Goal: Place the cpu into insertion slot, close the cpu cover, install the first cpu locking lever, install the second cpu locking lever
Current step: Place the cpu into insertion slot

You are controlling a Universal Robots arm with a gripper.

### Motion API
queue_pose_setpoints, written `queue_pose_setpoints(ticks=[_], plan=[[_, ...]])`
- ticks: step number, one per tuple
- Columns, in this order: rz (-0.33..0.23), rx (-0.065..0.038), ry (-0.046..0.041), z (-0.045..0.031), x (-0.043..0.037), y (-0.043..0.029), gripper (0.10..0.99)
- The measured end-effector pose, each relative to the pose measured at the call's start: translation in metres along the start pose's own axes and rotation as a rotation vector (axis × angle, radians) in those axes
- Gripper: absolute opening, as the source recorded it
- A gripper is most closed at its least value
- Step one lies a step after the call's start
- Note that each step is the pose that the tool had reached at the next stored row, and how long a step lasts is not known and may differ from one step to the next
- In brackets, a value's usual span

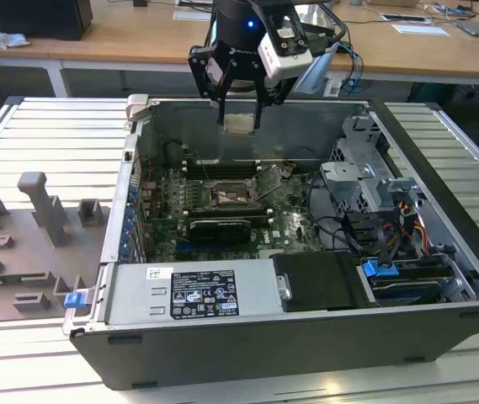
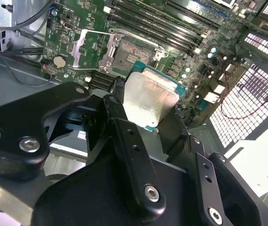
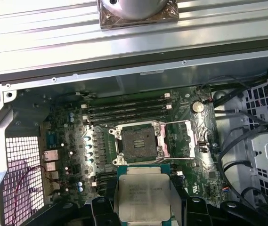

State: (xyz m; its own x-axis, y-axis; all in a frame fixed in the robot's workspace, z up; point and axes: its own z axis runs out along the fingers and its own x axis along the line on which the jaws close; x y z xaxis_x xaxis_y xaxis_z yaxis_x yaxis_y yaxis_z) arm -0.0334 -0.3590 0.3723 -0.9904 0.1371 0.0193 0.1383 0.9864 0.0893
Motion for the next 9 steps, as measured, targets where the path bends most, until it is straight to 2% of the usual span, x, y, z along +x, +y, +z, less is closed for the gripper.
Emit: queue_pose_setpoints(ticks=[9], plan=[[0.031, -0.001, -0.0028, 0.0000, 0.0002, 0.0000, 0.533]])
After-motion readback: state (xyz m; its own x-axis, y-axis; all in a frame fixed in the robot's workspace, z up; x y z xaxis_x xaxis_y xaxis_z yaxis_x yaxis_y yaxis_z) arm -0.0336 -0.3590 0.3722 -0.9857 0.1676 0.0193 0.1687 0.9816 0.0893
